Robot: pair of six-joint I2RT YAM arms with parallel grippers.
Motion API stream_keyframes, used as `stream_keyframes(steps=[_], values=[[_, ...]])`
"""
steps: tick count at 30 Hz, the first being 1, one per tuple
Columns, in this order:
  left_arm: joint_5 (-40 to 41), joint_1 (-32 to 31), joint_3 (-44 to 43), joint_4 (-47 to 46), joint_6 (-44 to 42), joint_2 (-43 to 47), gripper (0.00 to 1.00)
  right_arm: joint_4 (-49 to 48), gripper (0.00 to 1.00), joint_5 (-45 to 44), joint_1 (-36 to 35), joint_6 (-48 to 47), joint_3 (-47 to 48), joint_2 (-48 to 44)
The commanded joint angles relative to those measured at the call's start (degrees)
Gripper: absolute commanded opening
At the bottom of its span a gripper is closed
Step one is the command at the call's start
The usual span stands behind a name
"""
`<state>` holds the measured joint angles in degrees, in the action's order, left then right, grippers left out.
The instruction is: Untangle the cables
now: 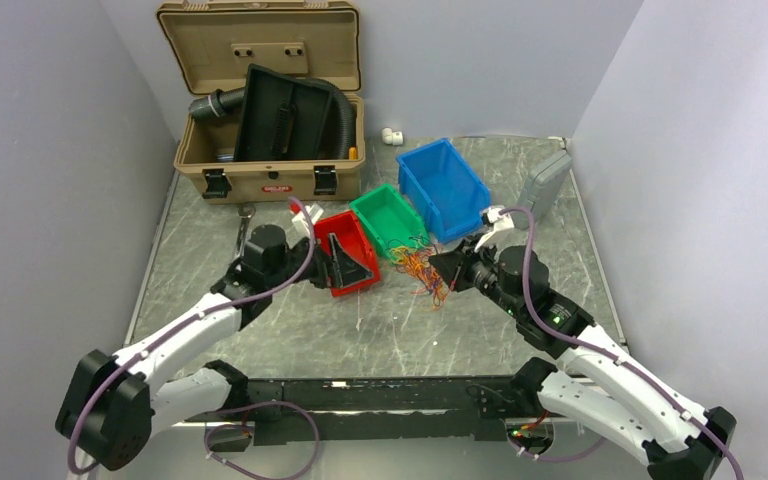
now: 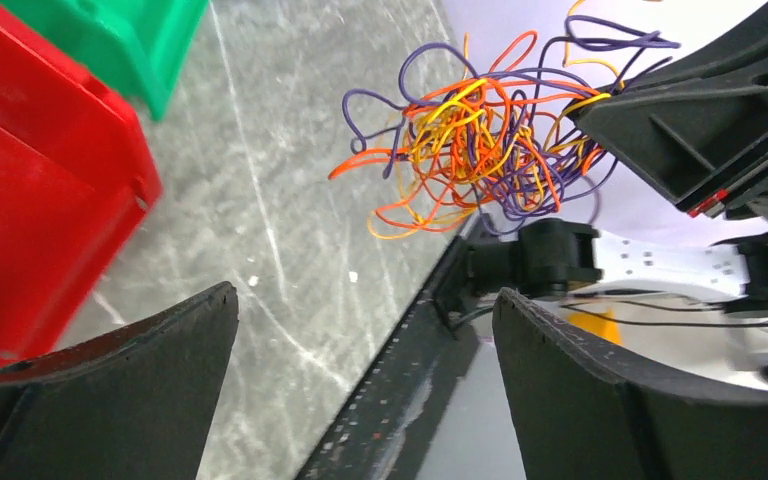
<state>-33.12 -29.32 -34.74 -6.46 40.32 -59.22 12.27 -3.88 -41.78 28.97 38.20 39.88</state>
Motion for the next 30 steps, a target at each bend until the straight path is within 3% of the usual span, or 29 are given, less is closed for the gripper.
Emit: stream_keyframes(steps=[1,6,10,17,23,27,30], values=[[-0.16,-3.44,4.26,-25.79,17.12,-3.06,0.99,-7.88,0.0,2.4,-0.13,1.81,-0.64,-0.48],[2.62,-8.5,0.53,-26.55,17.46,-8.44,0.95,-10.3,0.0,3.5,-0.15,2.84,-1.48,0.3],[4.31,-9.65,1.02,-33.96,21.77,-12.49,0.89,-11.91,0.0,5.83,-0.15,3.89,-2.46,0.06],[9.91,-9.8,-1.02,-33.81,23.67,-19.95,0.61,-14.53,0.0,8.72,-0.14,4.12,-3.31,0.07],[11.3,-9.82,-1.2,-41.84,24.92,-23.69,0.59,-12.51,0.0,7.4,-0.14,3.99,-4.12,-2.81],[11.03,-9.81,-3.04,-41.87,24.96,-24.71,0.53,-11.75,0.0,6.73,-0.15,3.82,-4.69,-4.18],[10.4,-9.8,-4.36,-41.96,24.76,-25.25,0.54,-11.06,0.0,7.23,-0.08,3.89,-4.71,-3.6]])
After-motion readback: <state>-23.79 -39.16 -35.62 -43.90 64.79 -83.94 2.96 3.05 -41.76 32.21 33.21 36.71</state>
